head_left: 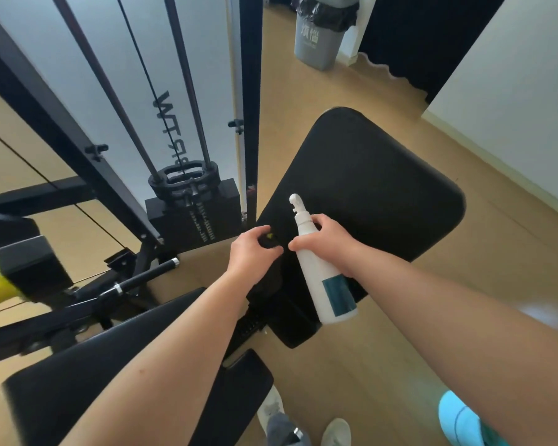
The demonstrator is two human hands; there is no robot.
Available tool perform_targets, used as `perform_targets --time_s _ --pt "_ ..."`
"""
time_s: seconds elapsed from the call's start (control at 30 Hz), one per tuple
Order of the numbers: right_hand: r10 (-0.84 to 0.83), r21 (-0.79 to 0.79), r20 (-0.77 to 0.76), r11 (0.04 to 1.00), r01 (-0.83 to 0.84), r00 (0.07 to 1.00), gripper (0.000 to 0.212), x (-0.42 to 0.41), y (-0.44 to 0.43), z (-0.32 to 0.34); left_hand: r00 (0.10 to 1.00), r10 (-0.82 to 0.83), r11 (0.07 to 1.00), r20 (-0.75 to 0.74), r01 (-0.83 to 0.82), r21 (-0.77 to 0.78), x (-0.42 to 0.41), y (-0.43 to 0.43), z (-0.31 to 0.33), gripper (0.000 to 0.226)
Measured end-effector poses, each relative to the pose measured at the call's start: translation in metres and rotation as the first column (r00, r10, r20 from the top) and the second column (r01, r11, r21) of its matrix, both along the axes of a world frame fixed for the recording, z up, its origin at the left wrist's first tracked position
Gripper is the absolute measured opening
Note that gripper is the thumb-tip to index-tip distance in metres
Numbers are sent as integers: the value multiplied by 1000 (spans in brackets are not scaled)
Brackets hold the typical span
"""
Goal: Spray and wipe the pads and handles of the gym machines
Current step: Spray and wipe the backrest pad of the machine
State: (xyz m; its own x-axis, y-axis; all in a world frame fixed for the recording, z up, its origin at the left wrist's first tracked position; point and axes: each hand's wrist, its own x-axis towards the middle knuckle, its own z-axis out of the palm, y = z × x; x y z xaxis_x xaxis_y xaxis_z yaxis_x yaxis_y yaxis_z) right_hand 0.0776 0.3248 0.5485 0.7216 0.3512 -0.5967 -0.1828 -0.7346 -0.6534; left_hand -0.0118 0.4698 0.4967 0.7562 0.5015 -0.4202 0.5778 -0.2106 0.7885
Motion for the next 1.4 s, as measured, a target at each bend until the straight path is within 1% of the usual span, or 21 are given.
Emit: perform_targets --time_s 0.03,0.1,0.23,0.27,0.4,0.5,0.57,0.7,0.73,0.83,0.87,0.97,1.03,1.13,1.17,1.3,1.4 --pt "12 -14 13 1000 -12 1000 73 1 3 -1 1000 -3 1000 -7 3 0 0 2 -2 63" --pt "62 -63 28 996 -61 998 68 2 8 -5 1000 10 1000 5 -10 8 0 6 -6 61" --pt "169 -121 -56 977 -174 984 81 0 9 -11 998 61 997 33 -62 48 -3 11 -8 46" --pt "171 -126 -65 976 -178 983 82 -2 9 -13 997 63 996 35 -65 54 -4 12 -8 45" --pt "171 -210 -13 963 -170 985 71 -8 5 -20 996 86 995 37 -88 57 -10 9 -8 46" --pt "151 -186 -64 970 -160 987 82 -13 -5 -23 996 80 993 47 -83 80 -16 3 -4 44" --pt "176 -163 -95 968 -190 980 89 -18 -15 -21 996 78 993 52 -82 88 -18 -1 -3 42" --pt "229 -208 -54 949 -235 972 70 -30 -35 -22 997 58 994 49 -62 91 -22 -11 1 40" --pt "219 -213 -54 951 -225 974 70 -32 -41 -23 997 56 994 45 -60 96 -23 -14 2 40" --pt "224 -207 -77 950 -235 972 82 -39 -59 -24 999 47 993 26 -50 111 -27 -24 6 40" --pt "234 -209 -79 947 -246 969 82 -42 -66 -24 999 42 993 17 -44 114 -29 -28 7 40" --pt "246 -237 -60 938 -253 967 65 -50 -86 -23 1000 30 991 1 -30 127 -33 -39 9 41" --pt "237 -240 -83 938 -250 968 60 -53 -99 -24 1000 24 990 2 -24 138 -36 -46 9 40" --pt "240 -224 -154 936 -270 959 74 -60 -121 -25 1000 26 988 2 -26 153 -40 -57 9 38" --pt "233 -220 -163 939 -265 959 74 -62 -128 -26 1000 26 988 1 -26 153 -42 -61 9 38" --pt "220 -268 -126 931 -246 967 63 -74 -153 -32 999 46 990 -6 -45 137 -51 -75 4 37" --pt "211 -252 -125 938 -237 970 74 -78 -165 -40 998 61 990 -24 -57 129 -59 -83 -2 37"
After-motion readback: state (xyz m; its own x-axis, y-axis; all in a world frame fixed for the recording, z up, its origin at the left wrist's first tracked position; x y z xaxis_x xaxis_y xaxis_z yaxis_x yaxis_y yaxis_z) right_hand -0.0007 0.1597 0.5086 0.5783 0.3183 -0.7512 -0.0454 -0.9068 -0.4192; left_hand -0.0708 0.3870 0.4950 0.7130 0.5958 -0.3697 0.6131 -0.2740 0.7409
